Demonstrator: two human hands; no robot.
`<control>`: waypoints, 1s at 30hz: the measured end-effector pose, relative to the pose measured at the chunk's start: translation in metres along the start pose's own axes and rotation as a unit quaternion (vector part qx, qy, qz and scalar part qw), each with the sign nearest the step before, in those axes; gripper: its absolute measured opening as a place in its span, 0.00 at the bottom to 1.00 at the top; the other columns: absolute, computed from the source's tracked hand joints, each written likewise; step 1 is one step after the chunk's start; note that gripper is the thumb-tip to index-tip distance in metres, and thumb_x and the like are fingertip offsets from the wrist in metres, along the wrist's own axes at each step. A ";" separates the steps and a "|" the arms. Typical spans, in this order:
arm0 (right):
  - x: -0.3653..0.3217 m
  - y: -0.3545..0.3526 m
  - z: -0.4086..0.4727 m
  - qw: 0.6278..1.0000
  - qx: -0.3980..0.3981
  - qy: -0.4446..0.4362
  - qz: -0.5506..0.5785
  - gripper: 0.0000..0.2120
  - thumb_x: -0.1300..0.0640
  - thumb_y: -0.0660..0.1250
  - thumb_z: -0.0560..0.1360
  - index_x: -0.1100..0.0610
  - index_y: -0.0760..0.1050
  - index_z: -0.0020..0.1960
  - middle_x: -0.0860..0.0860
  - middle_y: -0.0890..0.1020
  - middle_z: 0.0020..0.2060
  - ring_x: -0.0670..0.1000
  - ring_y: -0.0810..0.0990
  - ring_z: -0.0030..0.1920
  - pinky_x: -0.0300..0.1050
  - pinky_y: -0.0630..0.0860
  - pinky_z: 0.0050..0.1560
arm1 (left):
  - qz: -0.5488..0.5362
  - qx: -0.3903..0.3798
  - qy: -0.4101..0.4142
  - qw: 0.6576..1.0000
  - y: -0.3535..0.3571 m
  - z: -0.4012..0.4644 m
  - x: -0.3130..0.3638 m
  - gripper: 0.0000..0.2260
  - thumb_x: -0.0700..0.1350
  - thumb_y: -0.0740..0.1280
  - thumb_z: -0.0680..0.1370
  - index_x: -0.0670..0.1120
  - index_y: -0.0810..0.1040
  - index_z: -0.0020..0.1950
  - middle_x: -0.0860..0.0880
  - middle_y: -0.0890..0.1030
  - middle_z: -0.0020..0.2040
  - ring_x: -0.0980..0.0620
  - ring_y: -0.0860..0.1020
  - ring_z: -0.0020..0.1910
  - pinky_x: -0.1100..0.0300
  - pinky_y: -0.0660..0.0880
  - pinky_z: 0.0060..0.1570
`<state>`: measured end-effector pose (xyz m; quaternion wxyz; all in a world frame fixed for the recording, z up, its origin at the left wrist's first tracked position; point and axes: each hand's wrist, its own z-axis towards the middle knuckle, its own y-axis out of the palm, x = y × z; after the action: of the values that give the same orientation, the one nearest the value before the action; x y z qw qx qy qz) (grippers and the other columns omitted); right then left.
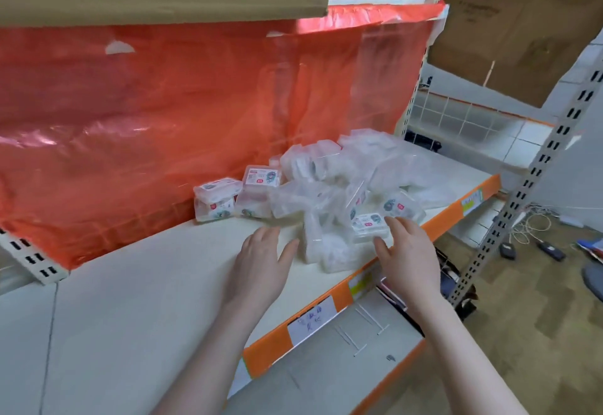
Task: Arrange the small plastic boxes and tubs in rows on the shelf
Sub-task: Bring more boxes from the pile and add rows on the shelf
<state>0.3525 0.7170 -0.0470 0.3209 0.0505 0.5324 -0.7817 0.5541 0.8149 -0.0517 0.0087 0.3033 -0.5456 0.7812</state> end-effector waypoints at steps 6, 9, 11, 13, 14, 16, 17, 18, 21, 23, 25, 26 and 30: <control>0.042 0.004 0.055 0.995 -0.045 -0.067 0.055 0.17 0.60 0.68 0.74 0.66 0.74 0.60 0.60 0.78 0.53 0.62 0.75 0.55 0.52 0.70 0.54 | -0.035 0.021 -0.119 0.992 0.032 0.016 0.045 0.23 0.56 0.56 0.81 0.44 0.69 0.70 0.45 0.72 0.67 0.46 0.69 0.66 0.56 0.65 0.61; 0.048 0.011 0.070 0.989 -0.066 -0.099 0.085 0.18 0.61 0.69 0.72 0.66 0.74 0.60 0.61 0.78 0.53 0.62 0.75 0.56 0.51 0.68 0.55 | -0.029 0.026 -0.165 0.986 0.039 0.021 0.057 0.23 0.56 0.55 0.81 0.43 0.68 0.71 0.44 0.72 0.68 0.46 0.68 0.67 0.57 0.64 0.61; 0.051 0.015 0.077 0.984 -0.085 -0.117 0.099 0.20 0.60 0.69 0.73 0.65 0.73 0.63 0.61 0.78 0.56 0.61 0.74 0.58 0.48 0.65 0.57 | -0.027 0.020 -0.197 0.980 0.043 0.023 0.062 0.24 0.56 0.54 0.81 0.43 0.66 0.72 0.44 0.70 0.70 0.46 0.68 0.68 0.56 0.63 0.63; 0.052 0.019 0.082 0.980 -0.101 -0.122 0.116 0.22 0.59 0.68 0.73 0.64 0.71 0.64 0.60 0.77 0.57 0.61 0.73 0.59 0.47 0.64 0.57 | -0.025 0.010 -0.225 0.974 0.046 0.024 0.065 0.24 0.57 0.52 0.81 0.41 0.68 0.70 0.43 0.72 0.68 0.44 0.69 0.66 0.53 0.65 0.62; 0.052 0.020 0.084 0.978 -0.108 -0.121 0.129 0.22 0.58 0.68 0.73 0.64 0.71 0.65 0.60 0.77 0.56 0.60 0.73 0.59 0.47 0.64 0.56 | -0.030 0.008 -0.232 0.972 0.047 0.024 0.066 0.24 0.57 0.52 0.81 0.40 0.70 0.67 0.41 0.74 0.65 0.43 0.71 0.63 0.52 0.67 0.59; 0.050 0.024 0.087 0.974 -0.121 -0.116 0.153 0.23 0.58 0.67 0.74 0.63 0.69 0.67 0.59 0.77 0.56 0.60 0.72 0.59 0.48 0.65 0.56 | -0.042 0.011 -0.235 0.971 0.048 0.024 0.068 0.23 0.57 0.52 0.81 0.39 0.72 0.60 0.42 0.78 0.57 0.43 0.74 0.57 0.52 0.68 0.52; 0.048 0.025 0.088 0.973 -0.125 -0.112 0.161 0.24 0.57 0.67 0.74 0.62 0.68 0.68 0.59 0.77 0.56 0.59 0.71 0.59 0.47 0.64 0.56 | -0.041 0.010 -0.233 0.971 0.048 0.024 0.069 0.21 0.57 0.52 0.81 0.40 0.73 0.56 0.42 0.78 0.54 0.43 0.75 0.54 0.53 0.68 0.48; 0.046 0.027 0.089 0.972 -0.130 -0.105 0.167 0.24 0.55 0.66 0.75 0.61 0.68 0.68 0.58 0.76 0.57 0.59 0.71 0.60 0.47 0.64 0.56 | -0.037 0.005 -0.232 0.972 0.047 0.024 0.070 0.20 0.57 0.52 0.81 0.42 0.73 0.52 0.44 0.78 0.51 0.44 0.75 0.51 0.53 0.68 0.46; 0.038 0.031 0.087 0.969 -0.146 -0.082 0.184 0.24 0.51 0.64 0.76 0.60 0.67 0.69 0.56 0.75 0.61 0.57 0.69 0.63 0.47 0.62 0.57 | -0.033 -0.018 -0.231 0.972 0.044 0.028 0.073 0.19 0.57 0.52 0.81 0.44 0.73 0.51 0.46 0.78 0.49 0.46 0.75 0.50 0.55 0.68 0.44; 0.032 0.032 0.088 0.966 -0.155 -0.067 0.196 0.24 0.49 0.63 0.76 0.59 0.67 0.68 0.56 0.74 0.61 0.57 0.69 0.64 0.48 0.64 0.58 | -0.039 -0.032 -0.232 0.971 0.043 0.030 0.074 0.19 0.57 0.51 0.81 0.44 0.74 0.54 0.47 0.78 0.50 0.46 0.75 0.51 0.55 0.68 0.45; 0.026 0.032 0.090 0.964 -0.157 -0.053 0.208 0.24 0.47 0.63 0.76 0.58 0.68 0.68 0.57 0.73 0.62 0.57 0.69 0.64 0.48 0.66 0.58 | -0.045 -0.043 -0.235 0.970 0.043 0.031 0.074 0.20 0.57 0.52 0.81 0.43 0.74 0.53 0.47 0.78 0.49 0.46 0.75 0.51 0.55 0.67 0.43; 0.023 0.032 0.090 0.962 -0.159 -0.049 0.216 0.25 0.47 0.63 0.76 0.58 0.66 0.69 0.57 0.71 0.63 0.57 0.68 0.65 0.48 0.66 0.59 | -0.051 -0.045 -0.237 0.969 0.043 0.032 0.073 0.20 0.57 0.52 0.81 0.42 0.74 0.51 0.46 0.78 0.47 0.45 0.76 0.49 0.55 0.67 0.42; 0.012 0.032 0.093 0.958 -0.159 -0.046 0.234 0.29 0.46 0.64 0.76 0.59 0.63 0.71 0.59 0.68 0.66 0.58 0.68 0.65 0.48 0.66 0.60 | -0.088 -0.047 -0.250 0.963 0.041 0.036 0.071 0.21 0.56 0.56 0.80 0.37 0.74 0.47 0.42 0.79 0.45 0.45 0.76 0.43 0.55 0.65 0.39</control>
<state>0.3849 0.6240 -0.0379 0.5225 0.0859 0.6081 -0.5915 0.4989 0.7450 -0.0448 -0.0451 0.5353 -0.5374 0.6501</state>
